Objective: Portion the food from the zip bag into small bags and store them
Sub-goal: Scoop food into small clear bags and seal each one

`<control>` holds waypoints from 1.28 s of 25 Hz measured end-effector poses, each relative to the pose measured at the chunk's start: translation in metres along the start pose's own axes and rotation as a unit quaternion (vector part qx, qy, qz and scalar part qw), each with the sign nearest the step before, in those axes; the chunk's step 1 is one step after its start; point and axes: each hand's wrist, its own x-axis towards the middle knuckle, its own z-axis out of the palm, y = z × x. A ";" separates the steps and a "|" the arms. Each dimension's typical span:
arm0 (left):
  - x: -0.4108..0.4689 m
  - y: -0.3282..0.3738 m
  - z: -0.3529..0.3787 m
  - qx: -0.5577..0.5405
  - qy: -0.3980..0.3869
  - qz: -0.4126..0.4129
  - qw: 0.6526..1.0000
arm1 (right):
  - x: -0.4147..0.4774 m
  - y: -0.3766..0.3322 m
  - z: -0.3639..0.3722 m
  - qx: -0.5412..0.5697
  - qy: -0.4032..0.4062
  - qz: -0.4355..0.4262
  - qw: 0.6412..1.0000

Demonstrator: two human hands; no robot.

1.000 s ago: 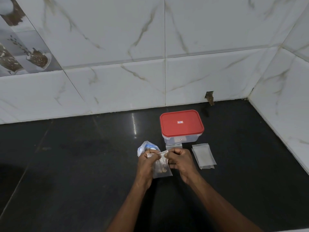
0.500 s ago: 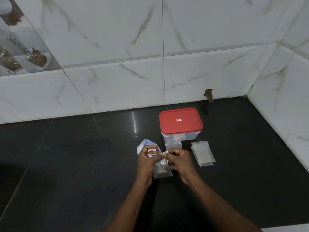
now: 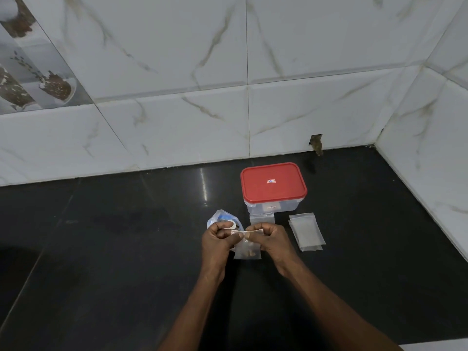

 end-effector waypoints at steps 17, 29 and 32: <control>-0.004 -0.010 0.001 0.051 -0.104 0.022 0.993 | 0.011 -0.007 -0.024 0.012 0.038 -0.023 0.999; -0.001 -0.012 0.013 0.012 -0.040 0.044 0.998 | 0.011 -0.004 -0.027 -0.049 0.003 -0.017 0.999; 0.002 -0.018 0.013 0.002 -0.048 0.046 0.998 | 0.012 -0.004 -0.029 -0.007 -0.001 -0.006 1.000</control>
